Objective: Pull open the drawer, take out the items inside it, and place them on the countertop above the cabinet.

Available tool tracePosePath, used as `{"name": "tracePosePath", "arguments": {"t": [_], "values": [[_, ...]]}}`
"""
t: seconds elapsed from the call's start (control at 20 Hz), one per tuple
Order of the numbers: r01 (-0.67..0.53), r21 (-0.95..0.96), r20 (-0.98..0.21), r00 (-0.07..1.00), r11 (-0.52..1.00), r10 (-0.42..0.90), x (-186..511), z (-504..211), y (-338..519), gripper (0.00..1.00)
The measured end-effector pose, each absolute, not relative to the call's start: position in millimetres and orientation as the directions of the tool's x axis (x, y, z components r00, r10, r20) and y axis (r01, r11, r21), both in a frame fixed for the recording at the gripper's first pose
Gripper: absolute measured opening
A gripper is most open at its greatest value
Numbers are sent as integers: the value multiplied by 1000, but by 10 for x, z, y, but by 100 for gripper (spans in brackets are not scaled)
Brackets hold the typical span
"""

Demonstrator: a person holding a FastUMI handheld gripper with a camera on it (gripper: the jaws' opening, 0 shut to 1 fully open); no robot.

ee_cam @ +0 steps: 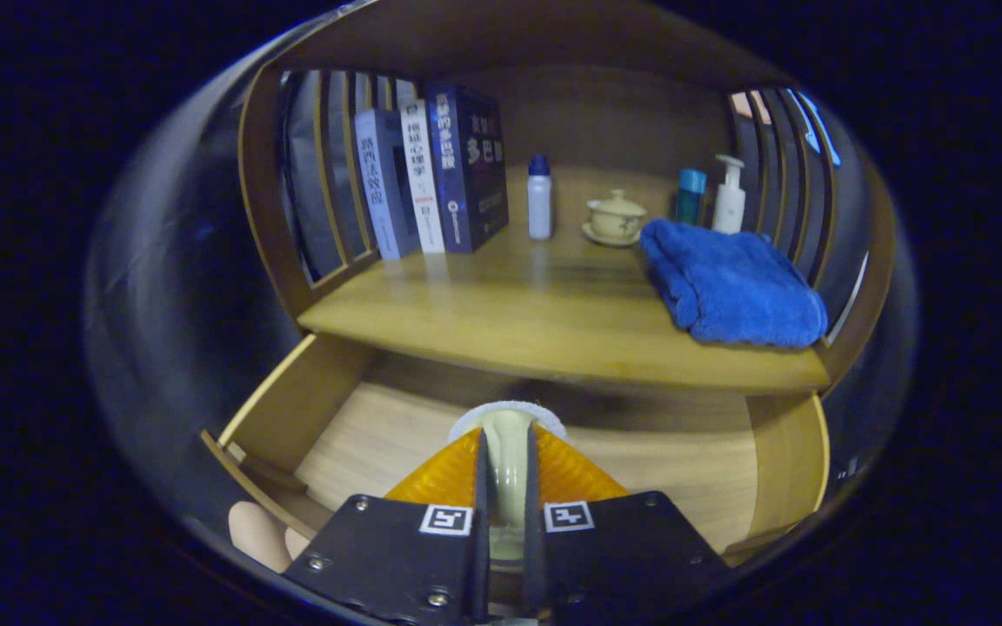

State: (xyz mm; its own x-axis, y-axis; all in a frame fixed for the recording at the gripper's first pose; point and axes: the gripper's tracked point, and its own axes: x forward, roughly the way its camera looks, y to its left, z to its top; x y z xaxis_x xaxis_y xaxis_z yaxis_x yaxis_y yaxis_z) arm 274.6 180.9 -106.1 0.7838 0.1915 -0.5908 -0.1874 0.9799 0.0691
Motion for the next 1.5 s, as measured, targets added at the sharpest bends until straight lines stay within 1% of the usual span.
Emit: {"name": "tracePosePath", "arguments": {"t": [0.3, 0.55, 0.7, 0.95, 1.1, 1.5], "values": [[-195, 61, -483, 852, 979, 199, 2915, -534, 1867, 16], [-178, 59, -437, 880, 982, 186, 3178, -348, 1918, 16], [-177, 14, -413, 895, 984, 167, 3354, -299, 1963, 16], [-178, -20, -430, 890, 984, 152, 3578, -441, 2057, 16], [-156, -42, -439, 890, 987, 121, 3750, -532, 2031, 16], [-127, -35, -465, 880, 991, 96, 4002, -720, 2025, 16]]}}
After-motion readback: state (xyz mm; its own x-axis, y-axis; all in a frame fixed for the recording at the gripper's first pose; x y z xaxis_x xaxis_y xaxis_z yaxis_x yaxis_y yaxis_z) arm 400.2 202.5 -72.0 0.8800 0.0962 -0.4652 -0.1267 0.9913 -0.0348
